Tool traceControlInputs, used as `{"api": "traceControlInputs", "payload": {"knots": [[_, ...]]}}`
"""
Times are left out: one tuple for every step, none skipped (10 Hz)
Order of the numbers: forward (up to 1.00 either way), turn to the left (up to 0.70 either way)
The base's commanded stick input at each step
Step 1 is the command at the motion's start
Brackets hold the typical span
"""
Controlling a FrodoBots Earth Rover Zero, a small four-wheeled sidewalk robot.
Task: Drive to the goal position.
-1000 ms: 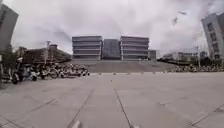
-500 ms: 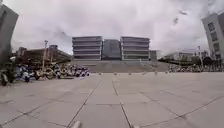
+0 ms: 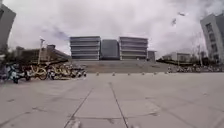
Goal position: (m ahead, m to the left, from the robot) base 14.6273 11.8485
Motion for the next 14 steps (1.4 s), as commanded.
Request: {"api": "traceControlInputs", "payload": {"knots": [[1.0,0.0],[1.0,0.0],[1.0,0.0],[1.0,0.0],[1.0,0.0],[1.0,0.0],[1.0,0.0],[1.0,0.0],[1.0,0.0],[1.0,0.0],[1.0,0.0],[1.0,0.0],[1.0,0.0],[1.0,0.0]]}}
